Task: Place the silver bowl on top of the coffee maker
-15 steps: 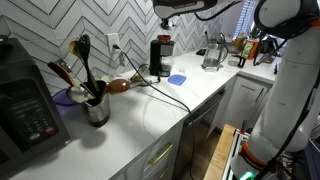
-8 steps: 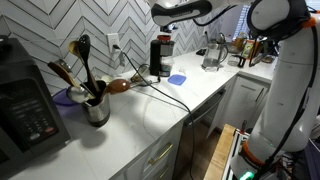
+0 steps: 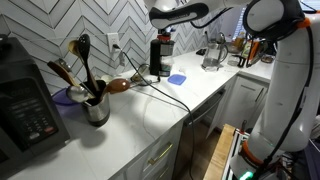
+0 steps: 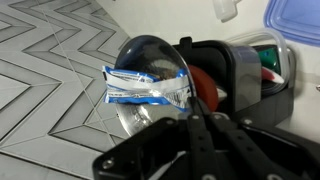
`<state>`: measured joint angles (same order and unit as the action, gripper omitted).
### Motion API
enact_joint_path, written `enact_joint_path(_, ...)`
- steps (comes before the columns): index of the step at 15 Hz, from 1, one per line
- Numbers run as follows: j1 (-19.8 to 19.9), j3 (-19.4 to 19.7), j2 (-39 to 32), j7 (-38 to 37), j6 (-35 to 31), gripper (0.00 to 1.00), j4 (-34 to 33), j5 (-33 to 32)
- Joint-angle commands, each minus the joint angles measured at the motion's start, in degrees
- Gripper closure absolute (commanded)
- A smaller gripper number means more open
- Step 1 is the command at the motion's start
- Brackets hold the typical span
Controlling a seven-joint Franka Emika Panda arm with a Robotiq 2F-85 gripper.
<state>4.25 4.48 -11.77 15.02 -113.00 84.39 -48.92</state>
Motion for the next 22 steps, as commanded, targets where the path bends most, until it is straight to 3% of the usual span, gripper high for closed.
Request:
enact_joint_path(1,0.1,0.0,-0.4,-0.1,-1.0,0.99,-0.8,0.7)
enact_joint_path(10,0.6,0.3,-1.3,0.1,-1.1,0.99,-1.4,3.4)
enact_joint_path(11,0.7,0.3,-1.3,0.1,-1.0,0.73,-1.5,3.7)
enact_joint_path(13,0.9,0.5,-1.1,0.2,-1.2,0.65,-1.5,4.0)
enact_joint_path(19,0.0,0.1,4.0,0.1,-2.5,0.21,-0.3,2.2)
enact_joint_path(22,-0.3,-0.6,8.8,3.1,-9.8,0.0,3.3,0.2)
